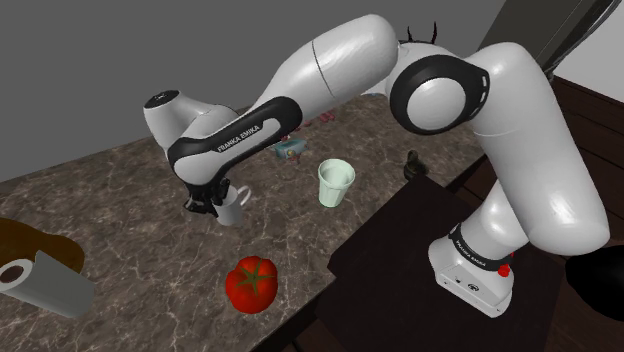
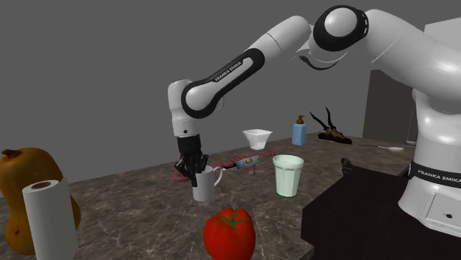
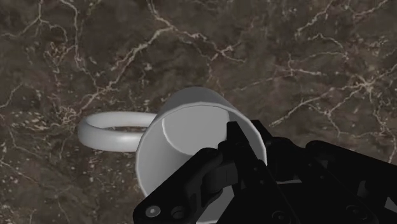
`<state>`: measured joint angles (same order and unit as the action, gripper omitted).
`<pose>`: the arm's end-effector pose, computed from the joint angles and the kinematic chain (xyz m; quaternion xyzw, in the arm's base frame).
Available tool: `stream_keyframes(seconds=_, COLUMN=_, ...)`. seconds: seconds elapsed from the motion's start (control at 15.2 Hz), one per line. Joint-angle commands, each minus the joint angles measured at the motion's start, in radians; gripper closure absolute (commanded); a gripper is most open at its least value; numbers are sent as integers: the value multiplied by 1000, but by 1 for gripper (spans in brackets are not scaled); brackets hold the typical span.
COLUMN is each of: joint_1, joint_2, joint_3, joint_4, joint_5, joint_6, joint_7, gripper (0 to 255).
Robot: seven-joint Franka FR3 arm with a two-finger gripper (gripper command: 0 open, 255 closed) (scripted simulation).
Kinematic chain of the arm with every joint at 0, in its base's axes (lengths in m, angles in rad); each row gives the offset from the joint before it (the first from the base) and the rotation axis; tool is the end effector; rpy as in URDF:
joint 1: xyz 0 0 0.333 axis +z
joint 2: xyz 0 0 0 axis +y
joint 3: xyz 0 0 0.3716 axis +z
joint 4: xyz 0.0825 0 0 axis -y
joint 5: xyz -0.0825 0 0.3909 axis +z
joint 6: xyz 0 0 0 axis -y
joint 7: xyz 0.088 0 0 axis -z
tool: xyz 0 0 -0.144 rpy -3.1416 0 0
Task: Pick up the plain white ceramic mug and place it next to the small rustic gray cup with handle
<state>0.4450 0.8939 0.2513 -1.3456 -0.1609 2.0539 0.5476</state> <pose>0.6180 0.4466 0.1791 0.9932 0.0795 -0.0830 0.0190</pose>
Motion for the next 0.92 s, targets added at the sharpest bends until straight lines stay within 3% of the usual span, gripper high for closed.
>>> stream_keyframes(seconds=0.0, joint_1=-5, joint_2=-21, joint_3=3, joint_4=-9, joint_5=3, joint_6=-13, joint_7=-2, gripper=255)
stream_keyframes(seconds=0.86, joint_1=-14, joint_2=-121, joint_3=18, joint_4=1, joint_5=21, joint_6=-122, joint_7=-5, gripper=255)
